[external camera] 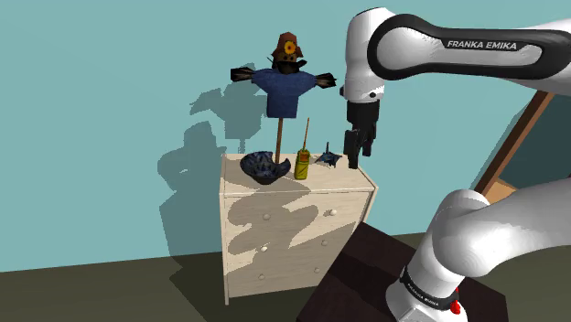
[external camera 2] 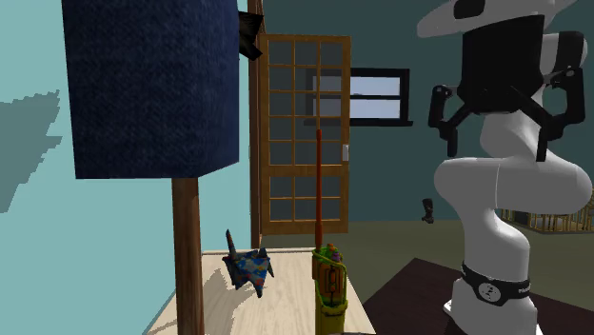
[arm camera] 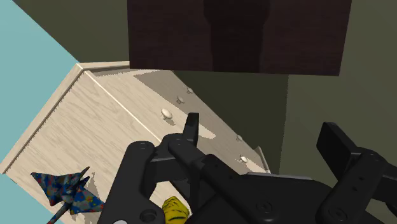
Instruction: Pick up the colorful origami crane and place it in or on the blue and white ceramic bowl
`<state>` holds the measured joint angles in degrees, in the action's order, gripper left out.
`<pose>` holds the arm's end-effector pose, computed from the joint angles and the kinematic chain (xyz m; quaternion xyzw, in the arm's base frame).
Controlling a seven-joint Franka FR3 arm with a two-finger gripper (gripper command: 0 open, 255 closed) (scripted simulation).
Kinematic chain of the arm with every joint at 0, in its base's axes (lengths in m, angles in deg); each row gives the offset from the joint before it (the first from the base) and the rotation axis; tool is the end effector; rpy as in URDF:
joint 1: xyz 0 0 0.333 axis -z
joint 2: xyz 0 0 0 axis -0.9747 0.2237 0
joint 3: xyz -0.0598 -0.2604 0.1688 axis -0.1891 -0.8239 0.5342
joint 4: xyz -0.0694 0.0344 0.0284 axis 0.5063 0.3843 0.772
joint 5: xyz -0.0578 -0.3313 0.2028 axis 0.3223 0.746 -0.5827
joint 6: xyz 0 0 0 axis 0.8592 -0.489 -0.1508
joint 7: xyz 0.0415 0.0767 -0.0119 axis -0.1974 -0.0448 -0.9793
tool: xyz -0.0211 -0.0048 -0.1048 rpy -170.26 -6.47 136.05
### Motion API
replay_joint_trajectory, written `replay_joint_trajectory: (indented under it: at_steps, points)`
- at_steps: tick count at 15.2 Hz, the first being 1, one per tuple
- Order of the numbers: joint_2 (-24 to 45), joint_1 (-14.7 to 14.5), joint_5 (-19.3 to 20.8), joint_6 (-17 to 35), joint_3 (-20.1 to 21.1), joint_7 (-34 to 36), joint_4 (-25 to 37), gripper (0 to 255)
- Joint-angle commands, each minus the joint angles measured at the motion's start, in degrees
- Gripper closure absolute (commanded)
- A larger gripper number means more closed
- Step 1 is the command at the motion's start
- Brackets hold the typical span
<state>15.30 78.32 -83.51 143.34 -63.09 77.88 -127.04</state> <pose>0.2996 0.0142 0.5543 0.9941 -0.0133 -0.1072 0.0108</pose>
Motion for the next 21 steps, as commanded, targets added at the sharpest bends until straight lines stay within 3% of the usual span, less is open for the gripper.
replay_joint_trajectory:
  at_steps: [1,7,13,17,21]
  points:
    - [0.0,0.0,0.0,0.0,0.0,0.0,0.0,0]
    - [-0.8,-0.3,6.6,5.9,-11.1,-18.8,-3.1,0]
    - [4.3,-1.6,10.9,13.1,-22.7,-37.5,-1.8,0]
    - [10.6,-3.8,11.1,17.9,-30.5,-50.3,1.5,0]
    - [19.0,-7.4,8.3,21.9,-38.5,-64.0,6.7,0]
